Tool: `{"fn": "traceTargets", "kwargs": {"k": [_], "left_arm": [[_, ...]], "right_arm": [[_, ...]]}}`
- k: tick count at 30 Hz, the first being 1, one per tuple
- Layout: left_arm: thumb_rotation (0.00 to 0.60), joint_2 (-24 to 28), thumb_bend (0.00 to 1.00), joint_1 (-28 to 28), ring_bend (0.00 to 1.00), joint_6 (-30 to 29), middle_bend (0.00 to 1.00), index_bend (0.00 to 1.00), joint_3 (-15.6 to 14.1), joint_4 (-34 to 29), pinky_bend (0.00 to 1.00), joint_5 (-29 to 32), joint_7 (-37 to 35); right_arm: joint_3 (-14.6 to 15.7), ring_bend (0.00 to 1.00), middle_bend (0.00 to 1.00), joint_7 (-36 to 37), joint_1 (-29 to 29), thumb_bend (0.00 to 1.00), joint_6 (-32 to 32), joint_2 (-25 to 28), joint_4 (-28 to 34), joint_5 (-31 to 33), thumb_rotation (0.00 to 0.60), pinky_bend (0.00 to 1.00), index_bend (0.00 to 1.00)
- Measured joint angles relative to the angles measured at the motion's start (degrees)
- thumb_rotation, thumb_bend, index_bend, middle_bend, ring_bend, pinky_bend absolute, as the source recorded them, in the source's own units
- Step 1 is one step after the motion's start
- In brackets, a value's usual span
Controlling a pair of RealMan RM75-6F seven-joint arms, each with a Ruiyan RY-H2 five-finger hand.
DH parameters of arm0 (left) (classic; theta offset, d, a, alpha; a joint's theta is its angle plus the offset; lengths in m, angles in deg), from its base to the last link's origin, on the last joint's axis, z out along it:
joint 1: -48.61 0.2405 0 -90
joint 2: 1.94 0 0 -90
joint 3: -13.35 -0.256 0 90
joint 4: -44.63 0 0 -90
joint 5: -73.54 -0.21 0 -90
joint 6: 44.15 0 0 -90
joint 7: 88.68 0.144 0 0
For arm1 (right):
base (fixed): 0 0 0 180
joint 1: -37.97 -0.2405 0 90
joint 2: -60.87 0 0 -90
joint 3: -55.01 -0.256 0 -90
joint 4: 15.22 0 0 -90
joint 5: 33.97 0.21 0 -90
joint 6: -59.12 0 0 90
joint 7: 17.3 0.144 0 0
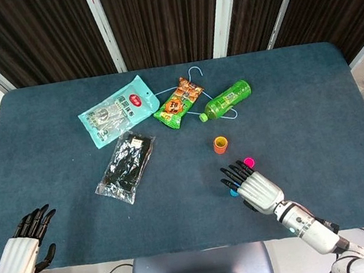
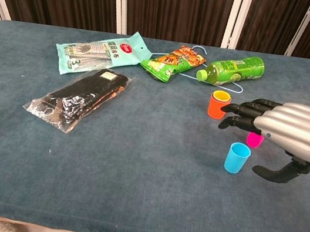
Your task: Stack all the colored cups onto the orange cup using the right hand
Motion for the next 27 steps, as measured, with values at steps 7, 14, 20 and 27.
{"fn": "traceTargets", "kwargs": {"k": [7, 14, 20, 27], "left_arm": [[0.6, 0.1, 0.47, -0.1, 0.0, 0.1, 0.0, 0.0, 0.2, 0.2, 0.12, 0.3, -0.4], [0.6, 0.2, 0.47, -0.1, 0.0, 0.1, 0.0, 0.0, 0.1, 0.2, 0.12, 0.2, -0.8], [0.6, 0.3, 0.47, 0.0, 0.0, -0.2, 0.0, 0.0, 0.0, 0.2, 0.12, 0.1, -1.1], [0.6, 0.4, 0.47, 0.0, 0.0, -0.1, 0.0, 0.0, 0.1, 0.2, 0.12, 0.2, -1.0]], "right_arm": [[-1.9, 0.0, 0.0, 0.1, -0.5, 0.47, -2.5, -3.6, -5.1, 2.1, 0.6, 0.0, 0.39], [-3.1, 0.0, 0.01, 0.0, -0.3, 0.47, -2.4, -6.0, -7.3, 2.2, 0.6, 0.0, 0.53], [-4.1, 0.0, 0.08, -1.0, 0.1, 0.47, -1.4, -7.2, -8.1, 2.8, 0.6, 0.0, 0.65], [-7.4, 0.0, 0.09, 1.1, 0.4, 0.47, 1.7, -7.2, -7.4, 2.5, 0.6, 0.01, 0.65]]}}
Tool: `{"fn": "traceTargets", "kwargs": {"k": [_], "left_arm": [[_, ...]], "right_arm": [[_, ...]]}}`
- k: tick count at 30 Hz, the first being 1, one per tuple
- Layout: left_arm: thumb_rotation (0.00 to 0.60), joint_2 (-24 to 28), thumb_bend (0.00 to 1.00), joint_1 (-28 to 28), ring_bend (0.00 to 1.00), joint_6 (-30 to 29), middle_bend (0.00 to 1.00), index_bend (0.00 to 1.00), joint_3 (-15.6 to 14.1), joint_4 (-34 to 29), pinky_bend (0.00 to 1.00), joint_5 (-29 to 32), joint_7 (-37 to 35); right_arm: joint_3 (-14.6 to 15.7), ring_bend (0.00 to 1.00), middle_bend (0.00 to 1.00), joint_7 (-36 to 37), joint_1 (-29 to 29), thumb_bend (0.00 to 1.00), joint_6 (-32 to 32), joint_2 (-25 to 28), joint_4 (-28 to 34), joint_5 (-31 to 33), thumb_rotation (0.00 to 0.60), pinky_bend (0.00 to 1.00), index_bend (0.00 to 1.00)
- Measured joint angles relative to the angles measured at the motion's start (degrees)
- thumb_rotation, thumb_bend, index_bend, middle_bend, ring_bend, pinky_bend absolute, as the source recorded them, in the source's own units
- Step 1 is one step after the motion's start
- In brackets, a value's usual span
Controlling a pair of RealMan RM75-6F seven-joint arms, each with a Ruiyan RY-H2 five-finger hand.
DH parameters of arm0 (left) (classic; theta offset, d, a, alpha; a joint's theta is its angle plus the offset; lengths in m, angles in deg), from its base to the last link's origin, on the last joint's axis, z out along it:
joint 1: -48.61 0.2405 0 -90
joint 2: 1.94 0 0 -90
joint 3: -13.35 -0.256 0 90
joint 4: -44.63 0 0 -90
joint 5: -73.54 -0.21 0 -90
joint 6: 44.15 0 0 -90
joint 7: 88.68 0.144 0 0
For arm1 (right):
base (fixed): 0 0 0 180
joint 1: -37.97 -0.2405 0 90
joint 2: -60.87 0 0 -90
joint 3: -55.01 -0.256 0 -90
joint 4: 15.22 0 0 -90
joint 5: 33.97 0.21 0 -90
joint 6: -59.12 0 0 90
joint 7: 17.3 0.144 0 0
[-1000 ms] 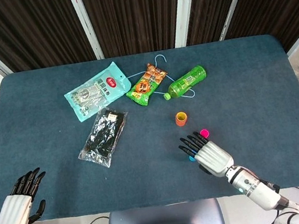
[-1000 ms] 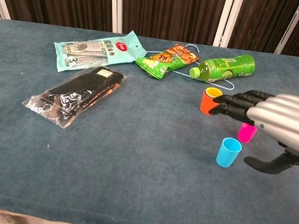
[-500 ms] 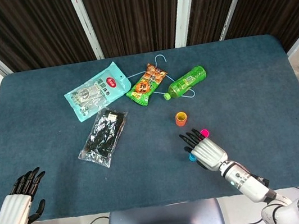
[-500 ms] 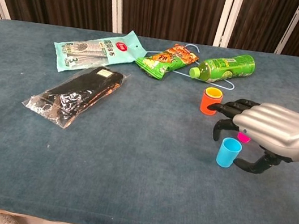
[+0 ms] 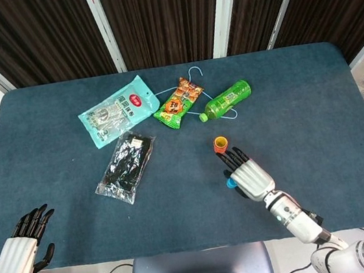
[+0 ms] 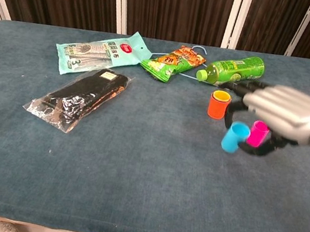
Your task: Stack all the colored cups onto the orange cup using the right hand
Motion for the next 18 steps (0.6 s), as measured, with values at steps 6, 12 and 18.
{"fn": "traceTargets", "kwargs": {"k": [6, 12, 18], "left_arm": [[0.6, -0.3, 0.47, -0.1, 0.0, 0.4, 0.0, 0.0, 0.1, 0.0, 0.12, 0.2, 0.7], [0.6, -0.7, 0.47, -0.3, 0.0, 0.9, 0.0, 0.0, 0.1, 0.0, 0.12, 0.4, 1.6], [0.6, -0.7, 0.47, -0.4, 0.0, 1.2, 0.0, 0.0, 0.4, 0.0, 0.12, 1.1, 1.5]], "right_arm": [[-8.4, 0.0, 0.09, 1.5, -1.8, 0.47, 2.4, -1.1, -1.4, 3.1, 0.6, 0.01, 0.65], [-14.5, 0.0, 0.11, -0.7, -6.1, 0.47, 1.3, -5.5, -9.8, 11.5, 0.6, 0.01, 0.65], [-15.2, 0.0, 0.11, -2.5, -9.4, 0.47, -1.0, -11.3, -17.9, 15.1, 0.6, 0.01, 0.66]]}}
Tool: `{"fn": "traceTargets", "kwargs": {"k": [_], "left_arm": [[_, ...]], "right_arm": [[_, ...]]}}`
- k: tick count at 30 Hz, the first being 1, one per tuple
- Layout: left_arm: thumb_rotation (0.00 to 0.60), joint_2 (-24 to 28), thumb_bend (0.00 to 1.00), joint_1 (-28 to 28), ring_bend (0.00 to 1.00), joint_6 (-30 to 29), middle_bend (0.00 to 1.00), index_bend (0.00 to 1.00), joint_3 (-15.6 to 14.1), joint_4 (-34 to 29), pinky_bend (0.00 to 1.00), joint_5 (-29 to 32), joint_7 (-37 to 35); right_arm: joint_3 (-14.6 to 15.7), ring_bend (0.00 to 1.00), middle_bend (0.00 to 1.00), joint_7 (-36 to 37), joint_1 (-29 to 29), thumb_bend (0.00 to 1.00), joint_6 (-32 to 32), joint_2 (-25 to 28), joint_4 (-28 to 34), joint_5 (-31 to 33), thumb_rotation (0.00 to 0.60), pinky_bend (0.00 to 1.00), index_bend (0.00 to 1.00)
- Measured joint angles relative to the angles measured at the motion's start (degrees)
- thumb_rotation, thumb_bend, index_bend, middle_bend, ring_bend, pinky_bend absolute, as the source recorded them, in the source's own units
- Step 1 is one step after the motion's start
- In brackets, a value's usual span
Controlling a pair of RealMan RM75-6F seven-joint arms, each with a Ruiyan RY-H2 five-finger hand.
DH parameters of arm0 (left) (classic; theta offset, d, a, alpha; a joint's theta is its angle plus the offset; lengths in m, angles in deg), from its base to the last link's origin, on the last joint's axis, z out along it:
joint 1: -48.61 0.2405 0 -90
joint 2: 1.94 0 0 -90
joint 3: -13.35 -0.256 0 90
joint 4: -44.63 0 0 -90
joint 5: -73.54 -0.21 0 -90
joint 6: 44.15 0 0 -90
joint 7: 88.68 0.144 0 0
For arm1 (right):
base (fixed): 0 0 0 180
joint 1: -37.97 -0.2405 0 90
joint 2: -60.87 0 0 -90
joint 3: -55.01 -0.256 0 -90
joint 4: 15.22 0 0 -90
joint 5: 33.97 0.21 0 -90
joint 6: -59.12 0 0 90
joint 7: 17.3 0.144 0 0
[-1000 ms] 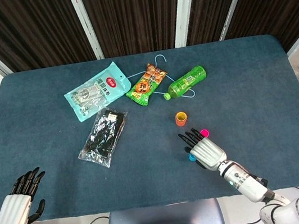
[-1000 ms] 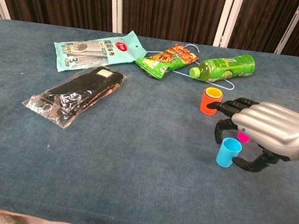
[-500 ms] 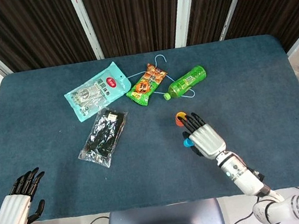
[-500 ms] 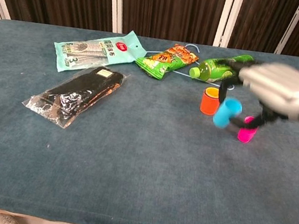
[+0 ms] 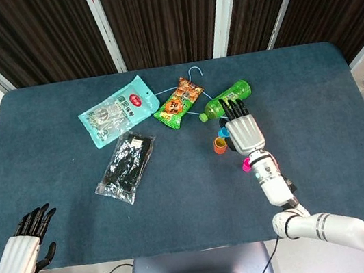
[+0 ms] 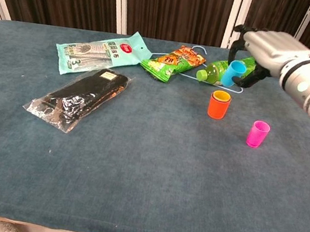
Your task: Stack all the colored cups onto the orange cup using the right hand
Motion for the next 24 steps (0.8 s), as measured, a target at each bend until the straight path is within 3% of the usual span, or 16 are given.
{"fn": "traceTargets", "kwargs": {"k": [11, 13, 18, 21, 24], "left_arm": [[0.6, 0.3, 0.47, 0.0, 0.0, -0.2, 0.0, 0.0, -0.1, 0.1, 0.12, -0.2, -0.7], [0.6, 0.3, 0.47, 0.0, 0.0, -0.2, 0.0, 0.0, -0.1, 0.1, 0.12, -0.3, -0.8], [0.6, 0.3, 0.47, 0.0, 0.0, -0.5, 0.0, 0.0, -0.1, 0.1, 0.12, -0.4, -1.0], [0.6, 0.4, 0.47, 0.0, 0.0, -0.5, 0.0, 0.0, -0.1, 0.1, 0.12, -0.3, -1.1], [0.6, 0.4, 0.47, 0.0, 0.0, -0.4, 0.0, 0.0, -0.1, 0.1, 0.12, -0.4, -1.1]], "right_arm": [[1.3, 0.0, 0.11, -0.4, -1.1, 0.47, -1.1, -2.5, -2.7, 1.5, 0.6, 0.01, 0.61], [1.4, 0.0, 0.1, -1.0, -1.1, 0.47, -1.3, -2.4, -2.4, 2.1, 0.6, 0.01, 0.51], [2.0, 0.0, 0.01, -3.0, -0.7, 0.47, -2.4, -0.8, 0.2, 4.6, 0.6, 0.0, 0.11], [2.5, 0.0, 0.0, -3.6, -0.2, 0.47, -2.9, 1.2, 2.8, 5.3, 0.6, 0.0, 0.03], [3.4, 0.0, 0.0, -2.9, 1.1, 0.47, -2.2, 4.0, 7.0, 4.3, 0.6, 0.0, 0.03]]}}
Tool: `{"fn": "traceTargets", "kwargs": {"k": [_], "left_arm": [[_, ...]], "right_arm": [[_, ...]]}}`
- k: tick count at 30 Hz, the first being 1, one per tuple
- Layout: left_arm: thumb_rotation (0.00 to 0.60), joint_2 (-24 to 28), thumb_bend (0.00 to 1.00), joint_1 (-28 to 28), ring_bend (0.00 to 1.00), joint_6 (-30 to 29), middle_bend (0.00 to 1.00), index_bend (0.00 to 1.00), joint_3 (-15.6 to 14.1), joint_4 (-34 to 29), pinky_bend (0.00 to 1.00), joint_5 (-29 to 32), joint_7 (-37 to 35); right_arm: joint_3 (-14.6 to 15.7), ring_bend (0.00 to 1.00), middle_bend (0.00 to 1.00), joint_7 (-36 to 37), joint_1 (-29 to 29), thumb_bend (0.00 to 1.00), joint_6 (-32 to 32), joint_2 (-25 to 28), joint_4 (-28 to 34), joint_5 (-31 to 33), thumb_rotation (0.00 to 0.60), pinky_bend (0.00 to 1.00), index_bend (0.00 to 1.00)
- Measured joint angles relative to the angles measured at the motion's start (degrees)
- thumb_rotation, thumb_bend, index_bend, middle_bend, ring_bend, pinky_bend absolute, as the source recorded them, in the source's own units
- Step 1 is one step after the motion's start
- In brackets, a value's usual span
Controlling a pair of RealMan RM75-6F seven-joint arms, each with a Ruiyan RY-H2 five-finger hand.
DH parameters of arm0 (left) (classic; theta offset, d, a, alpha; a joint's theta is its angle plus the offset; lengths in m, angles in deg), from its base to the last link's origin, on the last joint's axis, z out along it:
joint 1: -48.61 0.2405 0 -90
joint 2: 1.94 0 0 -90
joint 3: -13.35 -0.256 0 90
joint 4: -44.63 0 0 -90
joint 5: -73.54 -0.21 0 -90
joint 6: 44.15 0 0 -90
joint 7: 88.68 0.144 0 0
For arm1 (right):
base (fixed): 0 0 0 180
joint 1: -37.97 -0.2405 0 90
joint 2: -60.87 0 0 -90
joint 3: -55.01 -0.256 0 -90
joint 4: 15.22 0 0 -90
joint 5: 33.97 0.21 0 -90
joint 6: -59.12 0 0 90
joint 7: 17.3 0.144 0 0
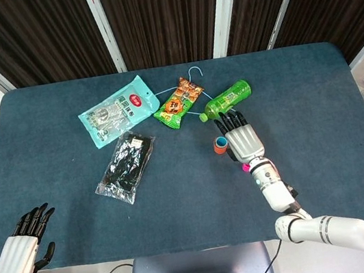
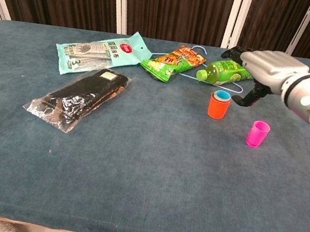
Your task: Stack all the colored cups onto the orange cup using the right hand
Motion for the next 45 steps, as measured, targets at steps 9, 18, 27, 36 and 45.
{"fn": "traceTargets", "kwargs": {"k": [9, 18, 27, 36, 45], "left_arm": [[0.6, -0.5, 0.47, -0.1, 0.0, 0.5, 0.0, 0.0, -0.3, -0.1, 0.12, -0.3, 1.1], [0.6, -1.1, 0.47, -0.4, 0.0, 1.4, 0.0, 0.0, -0.6, -0.2, 0.12, -0.4, 2.4], [0.6, -1.2, 0.47, -0.5, 0.0, 1.4, 0.0, 0.0, -0.2, 0.1, 0.12, 0.3, 2.3], [0.6, -1.1, 0.47, -0.4, 0.0, 1.2, 0.0, 0.0, -0.3, 0.1, 0.12, 0.1, 2.2], [0.6, -1.0, 0.47, -0.3, 0.0, 1.1, 0.0, 0.0, -0.4, 0.1, 0.12, 0.0, 2.0]], "right_arm": [[10.5, 0.0, 0.0, 7.7, 8.6, 0.47, 4.2, 14.6, 15.1, -14.8, 0.6, 0.0, 0.23], [13.1, 0.0, 0.0, 11.6, 10.5, 0.47, 2.4, 13.0, 7.2, -16.9, 0.6, 0.0, 0.34], [10.7, 0.0, 0.0, 12.0, 8.4, 0.47, -2.2, 6.8, -0.8, -13.6, 0.6, 0.0, 0.43], [9.9, 0.0, 0.0, 11.5, 7.8, 0.47, -2.8, 5.0, -2.2, -12.9, 0.6, 0.0, 0.55], [8.2, 0.0, 0.06, 10.5, 8.0, 0.47, -0.4, 3.4, -2.4, -12.1, 0.6, 0.0, 0.66]]}}
